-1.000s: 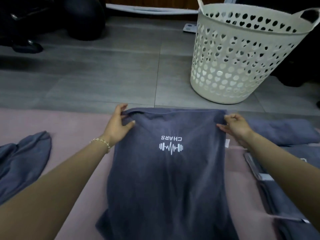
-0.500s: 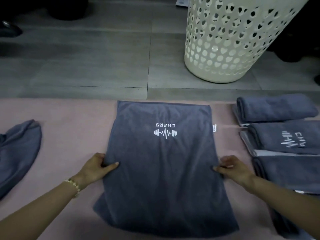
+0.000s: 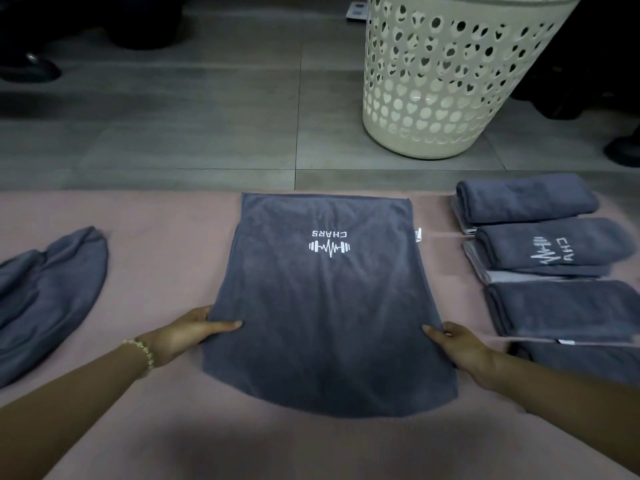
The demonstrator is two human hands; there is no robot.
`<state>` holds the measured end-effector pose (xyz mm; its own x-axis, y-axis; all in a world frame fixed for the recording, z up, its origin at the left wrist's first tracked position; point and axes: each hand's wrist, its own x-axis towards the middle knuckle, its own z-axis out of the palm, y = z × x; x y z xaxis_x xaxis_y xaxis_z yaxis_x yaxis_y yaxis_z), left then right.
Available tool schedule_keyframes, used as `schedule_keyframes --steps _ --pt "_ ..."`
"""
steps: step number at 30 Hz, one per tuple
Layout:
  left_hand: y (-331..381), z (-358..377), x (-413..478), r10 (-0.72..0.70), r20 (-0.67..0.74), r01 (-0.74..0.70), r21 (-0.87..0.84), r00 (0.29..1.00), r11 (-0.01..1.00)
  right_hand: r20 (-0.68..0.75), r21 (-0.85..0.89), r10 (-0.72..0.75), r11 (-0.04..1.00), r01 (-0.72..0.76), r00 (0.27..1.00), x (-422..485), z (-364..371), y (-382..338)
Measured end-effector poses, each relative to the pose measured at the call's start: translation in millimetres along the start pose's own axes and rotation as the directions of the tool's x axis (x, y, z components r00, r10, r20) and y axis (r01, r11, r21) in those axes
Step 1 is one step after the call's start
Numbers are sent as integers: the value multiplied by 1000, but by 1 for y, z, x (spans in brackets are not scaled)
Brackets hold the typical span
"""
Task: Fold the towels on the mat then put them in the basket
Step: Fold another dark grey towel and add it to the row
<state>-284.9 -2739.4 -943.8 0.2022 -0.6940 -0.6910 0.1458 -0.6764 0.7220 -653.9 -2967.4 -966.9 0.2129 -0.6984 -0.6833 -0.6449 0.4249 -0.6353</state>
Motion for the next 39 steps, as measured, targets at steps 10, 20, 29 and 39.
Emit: schedule_keyframes --steps 10,20,29,39 --pt "-46 4 -25 -153 -163 155 -1 975 988 -92 -215 -166 966 143 982 -31 -16 36" --pt "-67 31 -38 -52 -303 114 189 952 975 64 -249 -29 967 44 998 -35 -15 49" --pt "-82 23 -37 -39 -383 132 220 923 967 -58 -129 -31 991 23 998 -42 -14 64" --pt "-81 27 -29 61 -439 54 246 896 968 -95 -93 54 994 -63 994 -49 -14 65"
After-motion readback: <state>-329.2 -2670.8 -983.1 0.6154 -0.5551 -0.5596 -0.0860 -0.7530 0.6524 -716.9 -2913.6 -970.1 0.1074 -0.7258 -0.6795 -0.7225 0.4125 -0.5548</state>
